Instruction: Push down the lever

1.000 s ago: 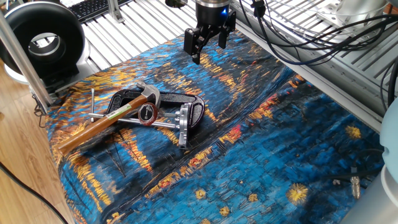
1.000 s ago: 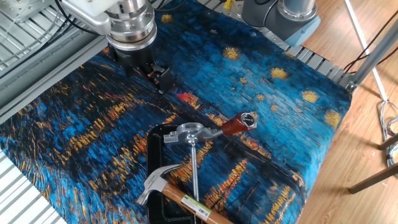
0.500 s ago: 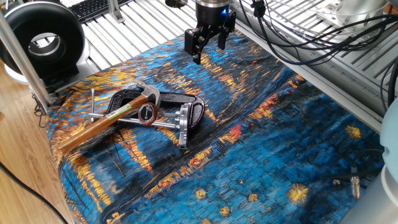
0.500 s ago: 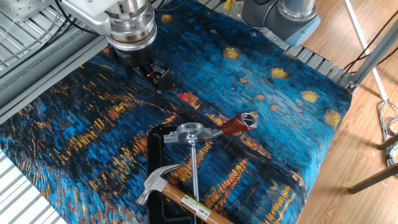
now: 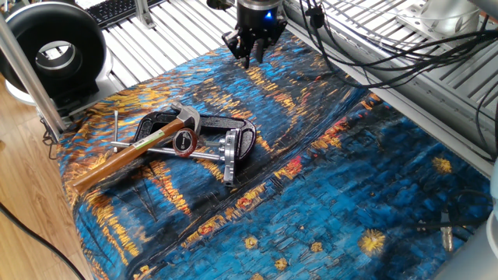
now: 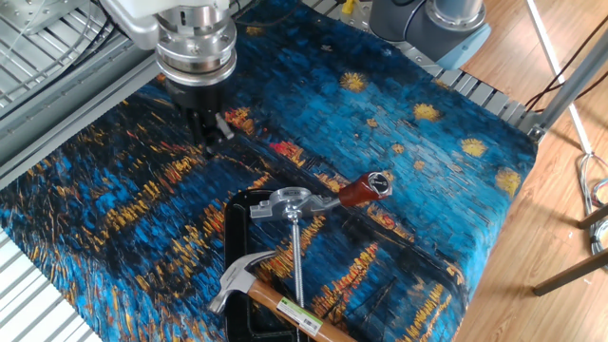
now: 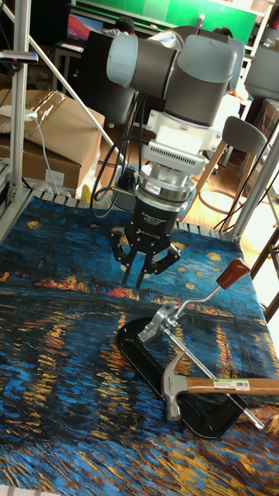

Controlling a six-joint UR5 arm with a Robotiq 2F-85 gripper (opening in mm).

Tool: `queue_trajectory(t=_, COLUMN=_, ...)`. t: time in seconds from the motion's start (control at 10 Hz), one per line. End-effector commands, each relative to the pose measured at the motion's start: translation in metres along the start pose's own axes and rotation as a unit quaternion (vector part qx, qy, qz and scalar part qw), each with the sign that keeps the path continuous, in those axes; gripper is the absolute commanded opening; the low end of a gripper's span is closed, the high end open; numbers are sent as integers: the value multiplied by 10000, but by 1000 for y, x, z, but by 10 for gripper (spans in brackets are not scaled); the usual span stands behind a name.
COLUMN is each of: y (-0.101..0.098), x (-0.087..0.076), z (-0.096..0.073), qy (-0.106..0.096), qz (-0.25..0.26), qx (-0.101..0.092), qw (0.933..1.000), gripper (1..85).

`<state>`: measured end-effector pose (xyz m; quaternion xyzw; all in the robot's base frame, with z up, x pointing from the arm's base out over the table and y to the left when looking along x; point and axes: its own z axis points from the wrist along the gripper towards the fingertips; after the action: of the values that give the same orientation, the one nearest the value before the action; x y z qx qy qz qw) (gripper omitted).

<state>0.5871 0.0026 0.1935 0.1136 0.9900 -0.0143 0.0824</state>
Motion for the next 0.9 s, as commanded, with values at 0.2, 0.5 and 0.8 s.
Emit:
queue_trajectory(t=0.2, y=17, x=8, z=-7, qy=99, qz=294, qx=-182, qw=9994, gripper=17)
queue_trajectory(t=0.5, y=49, x=22, z=-21, qy=204, qz=554, qx=-260, qw=9979, gripper=17)
queue_trajectory(t=0.8, y=78, x=47, z=-31, qy=462, qz=726, qx=-545, qw=9948, gripper=17)
